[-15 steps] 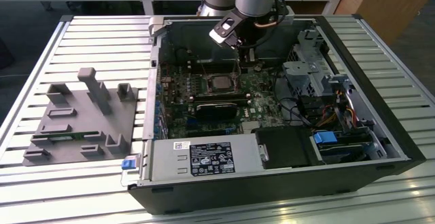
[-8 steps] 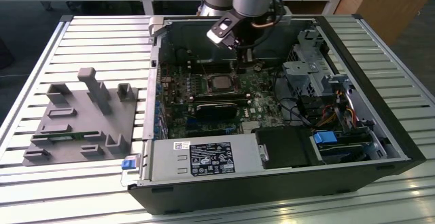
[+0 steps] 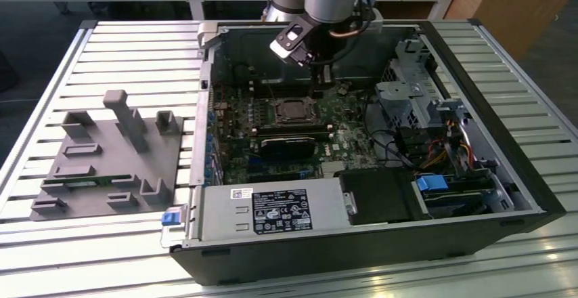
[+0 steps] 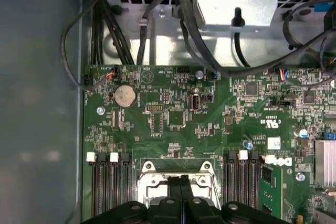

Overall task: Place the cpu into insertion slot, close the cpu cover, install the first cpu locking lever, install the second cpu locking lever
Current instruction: 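Close the cpu cover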

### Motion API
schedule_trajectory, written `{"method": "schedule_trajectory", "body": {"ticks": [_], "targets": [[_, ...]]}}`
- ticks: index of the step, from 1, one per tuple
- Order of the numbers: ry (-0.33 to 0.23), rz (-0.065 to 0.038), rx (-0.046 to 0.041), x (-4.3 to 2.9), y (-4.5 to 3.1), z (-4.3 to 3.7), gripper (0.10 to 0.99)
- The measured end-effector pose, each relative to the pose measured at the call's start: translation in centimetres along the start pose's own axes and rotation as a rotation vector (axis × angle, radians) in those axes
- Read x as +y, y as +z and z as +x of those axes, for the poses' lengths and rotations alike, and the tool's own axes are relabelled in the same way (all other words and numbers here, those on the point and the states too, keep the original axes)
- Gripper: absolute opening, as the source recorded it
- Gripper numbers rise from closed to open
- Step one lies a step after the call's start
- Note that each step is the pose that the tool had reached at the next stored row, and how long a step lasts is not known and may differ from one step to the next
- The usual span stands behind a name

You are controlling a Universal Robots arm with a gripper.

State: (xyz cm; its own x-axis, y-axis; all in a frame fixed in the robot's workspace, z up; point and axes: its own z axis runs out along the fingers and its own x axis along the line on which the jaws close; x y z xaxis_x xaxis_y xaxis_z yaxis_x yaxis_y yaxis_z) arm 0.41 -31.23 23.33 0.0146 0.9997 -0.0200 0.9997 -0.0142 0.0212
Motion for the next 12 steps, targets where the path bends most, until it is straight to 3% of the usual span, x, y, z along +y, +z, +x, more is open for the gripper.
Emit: {"method": "schedule_trajectory", "body": {"ticks": [5, 12], "targets": [[0.000, 0.000, -0.0003, -0.19, 0.81, 0.01, 0.106], [0.000, 0.000, -0.0002, -1.20, 1.49, 0.01, 0.106]]}}
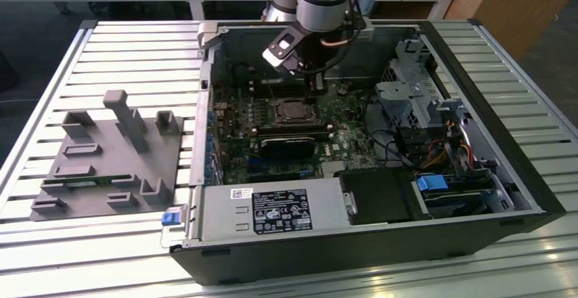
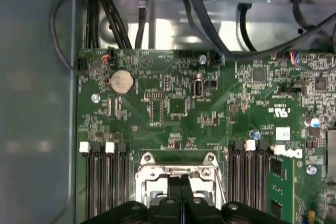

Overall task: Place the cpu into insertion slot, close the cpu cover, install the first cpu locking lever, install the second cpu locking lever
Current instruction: 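Close the cpu cover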

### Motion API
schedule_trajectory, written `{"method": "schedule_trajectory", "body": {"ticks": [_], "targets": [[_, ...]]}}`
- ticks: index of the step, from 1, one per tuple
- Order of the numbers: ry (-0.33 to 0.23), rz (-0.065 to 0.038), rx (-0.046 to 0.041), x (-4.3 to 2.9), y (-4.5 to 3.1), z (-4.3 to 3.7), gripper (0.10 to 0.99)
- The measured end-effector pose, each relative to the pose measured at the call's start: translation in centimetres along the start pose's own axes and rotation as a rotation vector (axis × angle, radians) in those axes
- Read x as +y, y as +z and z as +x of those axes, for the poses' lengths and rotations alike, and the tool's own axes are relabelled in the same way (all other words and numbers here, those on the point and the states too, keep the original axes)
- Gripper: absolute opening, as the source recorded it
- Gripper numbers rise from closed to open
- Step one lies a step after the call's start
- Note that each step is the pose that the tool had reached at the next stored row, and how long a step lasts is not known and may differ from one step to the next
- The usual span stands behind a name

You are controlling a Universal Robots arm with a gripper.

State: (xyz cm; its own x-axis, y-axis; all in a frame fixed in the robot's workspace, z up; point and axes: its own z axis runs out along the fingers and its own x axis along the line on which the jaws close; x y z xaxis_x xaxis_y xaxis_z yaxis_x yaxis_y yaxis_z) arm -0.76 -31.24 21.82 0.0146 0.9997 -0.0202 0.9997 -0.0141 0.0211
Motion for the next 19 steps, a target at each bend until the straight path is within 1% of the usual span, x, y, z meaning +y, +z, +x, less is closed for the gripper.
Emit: {"method": "schedule_trajectory", "body": {"ticks": [5, 10, 12, 16, 19], "targets": [[0.000, 0.000, 0.0000, -0.55, 0.00, 0.03, 0.106], [0.000, 0.000, 0.0001, -1.41, 0.01, 0.09, 0.106], [0.000, 0.000, 0.0001, -1.72, 0.13, 0.11, 0.106], [0.000, 0.000, 0.0000, -1.98, 0.62, 0.11, 0.106], [0.000, 0.000, -0.0001, -2.32, 0.76, 0.11, 0.106]]}}
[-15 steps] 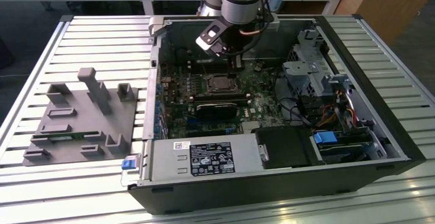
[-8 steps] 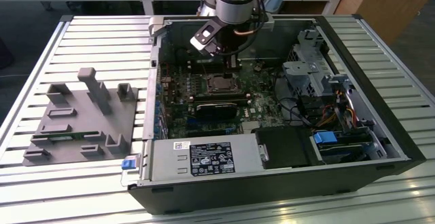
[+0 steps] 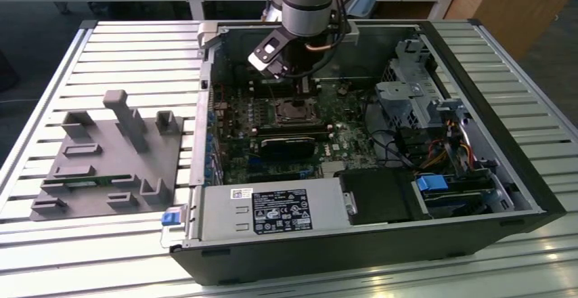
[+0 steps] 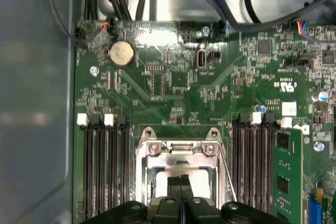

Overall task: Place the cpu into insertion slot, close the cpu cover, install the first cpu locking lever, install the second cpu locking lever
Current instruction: 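Close the cpu cover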

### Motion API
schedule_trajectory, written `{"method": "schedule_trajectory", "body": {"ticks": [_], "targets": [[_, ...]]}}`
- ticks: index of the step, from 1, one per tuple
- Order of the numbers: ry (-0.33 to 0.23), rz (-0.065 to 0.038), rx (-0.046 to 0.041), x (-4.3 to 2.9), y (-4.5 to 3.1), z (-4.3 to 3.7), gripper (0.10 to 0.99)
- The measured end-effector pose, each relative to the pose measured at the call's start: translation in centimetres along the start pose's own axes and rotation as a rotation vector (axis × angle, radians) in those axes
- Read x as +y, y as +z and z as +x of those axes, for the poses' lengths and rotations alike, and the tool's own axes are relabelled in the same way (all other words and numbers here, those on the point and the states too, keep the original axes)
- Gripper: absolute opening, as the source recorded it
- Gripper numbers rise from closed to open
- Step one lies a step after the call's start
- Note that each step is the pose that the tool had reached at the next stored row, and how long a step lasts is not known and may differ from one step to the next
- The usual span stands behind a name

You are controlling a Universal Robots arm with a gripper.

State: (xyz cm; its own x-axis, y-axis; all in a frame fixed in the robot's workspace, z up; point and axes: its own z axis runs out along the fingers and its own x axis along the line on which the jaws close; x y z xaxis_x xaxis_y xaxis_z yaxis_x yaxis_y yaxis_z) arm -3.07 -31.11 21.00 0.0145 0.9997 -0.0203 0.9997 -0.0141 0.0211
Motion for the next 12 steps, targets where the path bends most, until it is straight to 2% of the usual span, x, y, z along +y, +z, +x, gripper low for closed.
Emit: {"method": "schedule_trajectory", "body": {"ticks": [7, 12], "targets": [[0.000, 0.000, 0.0001, -1.00, 0.28, 0.00, 0.106], [0.000, 0.000, 0.0000, -1.38, 0.49, -0.01, 0.106]]}}
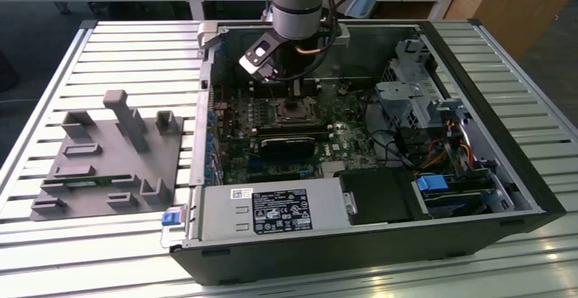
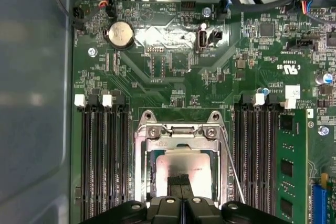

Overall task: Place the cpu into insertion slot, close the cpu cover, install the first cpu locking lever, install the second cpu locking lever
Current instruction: 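Close the cpu cover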

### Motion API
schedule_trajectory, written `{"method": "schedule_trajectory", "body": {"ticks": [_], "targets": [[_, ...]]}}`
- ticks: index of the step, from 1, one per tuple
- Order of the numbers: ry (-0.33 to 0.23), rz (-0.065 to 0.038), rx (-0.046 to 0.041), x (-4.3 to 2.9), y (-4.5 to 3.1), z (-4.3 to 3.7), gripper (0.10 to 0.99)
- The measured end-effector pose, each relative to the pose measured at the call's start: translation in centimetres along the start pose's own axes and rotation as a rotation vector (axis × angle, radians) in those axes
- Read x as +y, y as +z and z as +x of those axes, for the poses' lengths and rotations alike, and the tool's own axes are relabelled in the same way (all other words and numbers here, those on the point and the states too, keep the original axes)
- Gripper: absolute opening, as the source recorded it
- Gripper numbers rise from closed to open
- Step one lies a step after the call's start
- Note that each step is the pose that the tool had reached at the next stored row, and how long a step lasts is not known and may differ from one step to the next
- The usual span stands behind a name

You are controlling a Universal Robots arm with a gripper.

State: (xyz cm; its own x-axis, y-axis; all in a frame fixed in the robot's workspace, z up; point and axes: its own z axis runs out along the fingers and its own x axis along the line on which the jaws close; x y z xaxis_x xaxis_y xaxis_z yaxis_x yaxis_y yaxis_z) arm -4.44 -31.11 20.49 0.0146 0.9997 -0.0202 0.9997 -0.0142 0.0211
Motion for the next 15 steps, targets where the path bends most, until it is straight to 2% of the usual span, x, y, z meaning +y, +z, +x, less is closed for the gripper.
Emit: {"method": "schedule_trajectory", "body": {"ticks": [10, 15], "targets": [[0.000, 0.001, -0.0009, -0.18, 0.52, 0.02, 0.106], [0.000, 0.000, 0.0004, 0.05, 0.57, 0.07, 0.106]]}}
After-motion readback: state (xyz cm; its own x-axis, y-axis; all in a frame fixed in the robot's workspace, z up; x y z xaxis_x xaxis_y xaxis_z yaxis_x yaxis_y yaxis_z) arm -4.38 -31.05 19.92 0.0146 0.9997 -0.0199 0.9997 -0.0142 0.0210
